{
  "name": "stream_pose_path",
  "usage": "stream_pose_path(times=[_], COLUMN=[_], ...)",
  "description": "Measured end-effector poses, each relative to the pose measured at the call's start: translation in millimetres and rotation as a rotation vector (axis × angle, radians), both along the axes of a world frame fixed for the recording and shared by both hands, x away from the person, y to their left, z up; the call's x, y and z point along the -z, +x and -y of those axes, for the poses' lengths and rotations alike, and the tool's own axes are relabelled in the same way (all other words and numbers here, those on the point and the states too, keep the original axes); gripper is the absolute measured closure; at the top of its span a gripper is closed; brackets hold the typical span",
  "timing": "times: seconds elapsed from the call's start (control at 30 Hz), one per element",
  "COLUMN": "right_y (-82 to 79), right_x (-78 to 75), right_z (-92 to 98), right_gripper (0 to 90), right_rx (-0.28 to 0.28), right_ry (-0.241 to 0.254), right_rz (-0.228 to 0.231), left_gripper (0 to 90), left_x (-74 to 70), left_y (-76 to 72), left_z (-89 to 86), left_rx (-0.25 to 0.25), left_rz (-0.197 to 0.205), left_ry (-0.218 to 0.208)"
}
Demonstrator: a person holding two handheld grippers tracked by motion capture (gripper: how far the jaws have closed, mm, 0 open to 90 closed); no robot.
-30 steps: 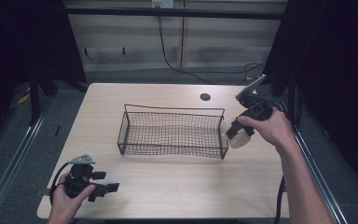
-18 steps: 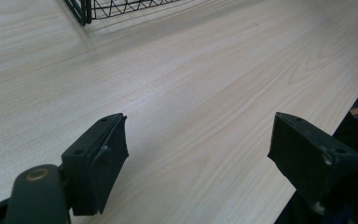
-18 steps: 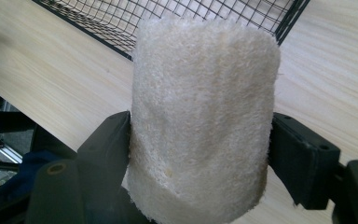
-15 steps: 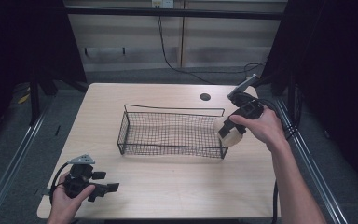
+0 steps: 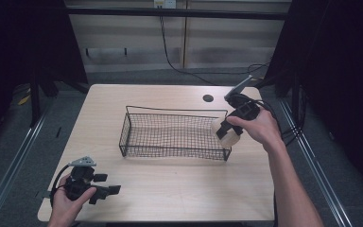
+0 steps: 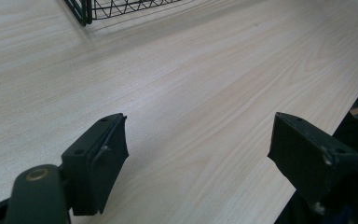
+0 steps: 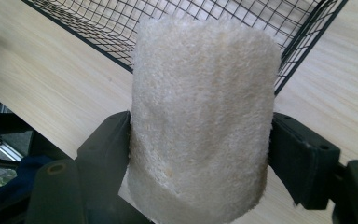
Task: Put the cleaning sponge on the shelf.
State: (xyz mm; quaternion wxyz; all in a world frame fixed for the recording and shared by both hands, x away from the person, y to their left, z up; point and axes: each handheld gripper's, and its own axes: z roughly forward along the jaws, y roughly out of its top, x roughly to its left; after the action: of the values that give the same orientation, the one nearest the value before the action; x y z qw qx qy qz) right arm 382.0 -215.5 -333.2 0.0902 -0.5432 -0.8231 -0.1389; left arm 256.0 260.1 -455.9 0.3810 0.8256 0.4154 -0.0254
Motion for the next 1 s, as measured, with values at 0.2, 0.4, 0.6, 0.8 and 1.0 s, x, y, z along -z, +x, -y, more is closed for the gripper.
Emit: stream_pose_path(times=[0.2,0.4,0.6,0.8,1.0], right_y=[4.3,8.0,12.1,15.3,16.8], right_x=[3.4,7.5,12.1,18.4,24.6], right_z=[-3.6,-8.1,-13.4,-17.3,-19.5], right_gripper=[25.5,25.5,25.5,25.5,25.5], right_rx=[0.000,-0.005,-0.009,-0.013,-0.017], right_ry=[-0.001,-0.003,-0.010,-0.018,-0.023], right_rz=[0.001,-0.004,-0.008,-0.015,-0.021], left_gripper=[18.9,18.9,18.9,18.9,18.9], left_x=[-0.1,-0.1,-0.2,-0.2,-0.2], left_y=[0.0,0.1,0.0,0.0,0.0], left_z=[-0.1,-0.1,-0.1,-0.1,-0.1], left_rx=[0.000,0.000,-0.002,0.000,-0.002], left_rz=[0.000,0.000,0.000,0.000,0.000], left_ry=[0.000,0.000,-0.002,-0.002,-0.003])
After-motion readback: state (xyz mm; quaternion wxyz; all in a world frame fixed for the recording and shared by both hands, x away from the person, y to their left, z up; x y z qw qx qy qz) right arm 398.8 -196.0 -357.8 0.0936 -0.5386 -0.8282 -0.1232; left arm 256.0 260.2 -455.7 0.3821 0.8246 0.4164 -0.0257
